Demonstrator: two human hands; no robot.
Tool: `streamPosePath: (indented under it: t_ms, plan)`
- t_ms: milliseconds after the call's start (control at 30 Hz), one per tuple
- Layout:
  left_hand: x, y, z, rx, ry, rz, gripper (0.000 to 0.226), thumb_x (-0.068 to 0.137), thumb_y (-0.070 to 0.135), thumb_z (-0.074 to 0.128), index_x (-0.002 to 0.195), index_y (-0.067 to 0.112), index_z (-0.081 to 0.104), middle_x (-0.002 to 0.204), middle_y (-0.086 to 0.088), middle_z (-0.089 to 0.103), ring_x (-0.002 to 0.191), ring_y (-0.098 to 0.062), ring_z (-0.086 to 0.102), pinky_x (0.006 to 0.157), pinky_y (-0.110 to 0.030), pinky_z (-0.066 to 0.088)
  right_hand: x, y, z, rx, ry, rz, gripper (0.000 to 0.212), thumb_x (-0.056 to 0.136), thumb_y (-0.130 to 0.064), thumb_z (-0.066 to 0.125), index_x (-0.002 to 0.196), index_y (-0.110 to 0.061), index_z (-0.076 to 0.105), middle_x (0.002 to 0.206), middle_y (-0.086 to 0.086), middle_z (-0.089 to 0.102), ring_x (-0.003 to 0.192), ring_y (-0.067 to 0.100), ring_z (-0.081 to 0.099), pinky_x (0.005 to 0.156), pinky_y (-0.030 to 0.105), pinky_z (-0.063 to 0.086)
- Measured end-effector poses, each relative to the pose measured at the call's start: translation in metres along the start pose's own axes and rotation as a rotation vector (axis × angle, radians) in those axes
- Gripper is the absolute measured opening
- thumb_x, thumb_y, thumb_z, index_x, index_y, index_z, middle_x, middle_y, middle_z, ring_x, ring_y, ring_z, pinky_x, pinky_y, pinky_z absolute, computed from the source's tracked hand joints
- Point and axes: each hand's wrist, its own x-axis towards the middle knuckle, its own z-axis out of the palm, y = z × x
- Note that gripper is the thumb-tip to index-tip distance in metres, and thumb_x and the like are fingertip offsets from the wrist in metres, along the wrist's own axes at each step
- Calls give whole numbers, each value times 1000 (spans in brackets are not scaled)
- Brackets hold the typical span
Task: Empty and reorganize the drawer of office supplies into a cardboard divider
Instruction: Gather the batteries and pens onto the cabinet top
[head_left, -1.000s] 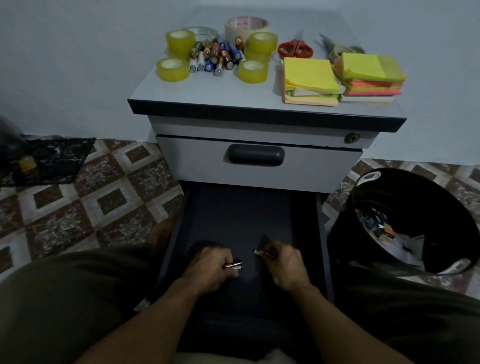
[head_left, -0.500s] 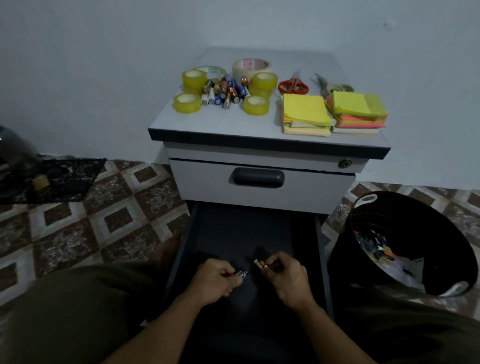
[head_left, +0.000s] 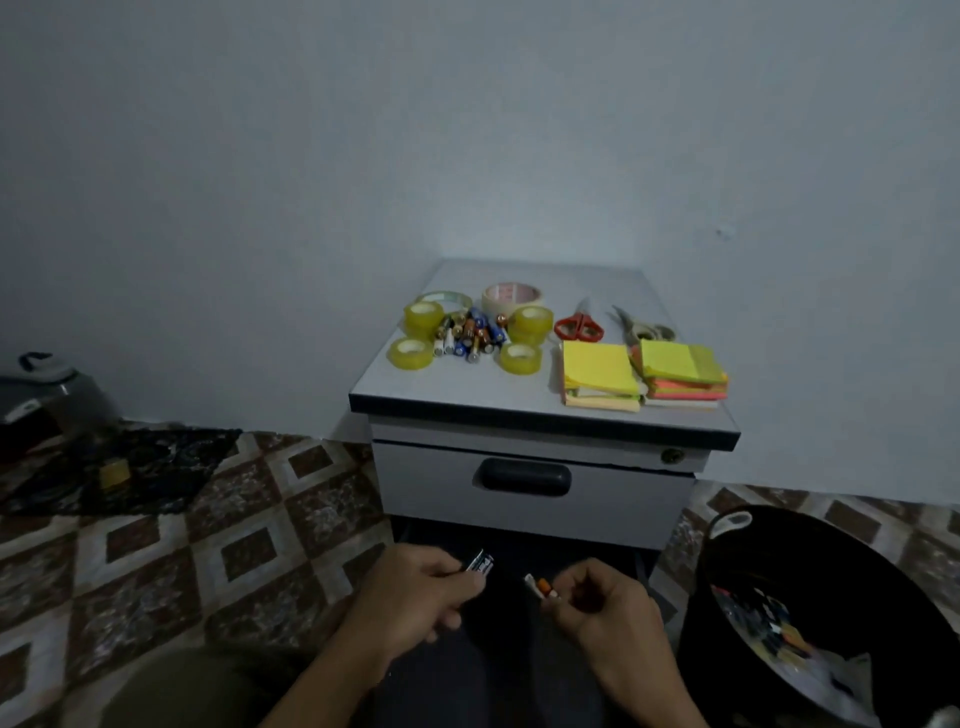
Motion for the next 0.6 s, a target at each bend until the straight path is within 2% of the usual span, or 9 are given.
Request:
streamPosePath:
  t_ms: [67,167,200,267,367,433,600]
  plan:
    - [-7,24,-13,8,46,55,22,82,29,80,86,8,76,68,-5,74,54,-10,63,44,-22,41,2,-19,-10,-3,-1,-31,20,73,-13,83,67,-24,67,67,-6,70,59,2,62,65,28,53]
    - [-12,62,-36,-5,124,128,24,81,30,81,72,8,77,58,-6,69,47,-10,58,42,-19,38,14,-58,-27,-20,35,-102,18,77,-17,81,67,-24,68,64,-6,69,57,-1,60,56,16,46]
    - [-10,74,-44,7,139,153,26,81,31,80,70,8,76,55,-5,67,45,-8,56,42,-19,38,20,-74,-33,-30,54,-137,17,78,-18,80,67,-23,67,64,-5,68,57,0,59,54,17,45]
    - [-2,100,-58,36,170,190,28,81,33,80,70,8,77,54,-5,67,43,-7,55,43,-19,40,35,-107,-44,-53,88,-209,15,79,-21,79,70,-21,67,65,-4,67,60,4,60,55,21,46]
    - [24,136,-74,31,246,209,25,77,33,84,73,9,78,62,-8,73,47,-11,60,43,-20,39,75,-151,-57,-63,134,-254,15,78,-27,80,72,-19,69,67,-5,69,61,3,62,53,16,44]
    - [49,159,-82,25,294,213,24,74,31,85,74,8,78,64,-7,74,48,-13,62,43,-19,39,109,-176,-61,-101,164,-264,18,75,-31,82,70,-18,70,69,-5,70,64,7,63,57,23,46]
    - [121,206,-96,94,384,174,32,71,31,86,78,2,74,56,-7,70,36,-11,56,36,-16,33,195,-217,-59,-155,158,-224,11,73,-18,81,78,-11,75,81,6,73,75,17,64,53,23,43]
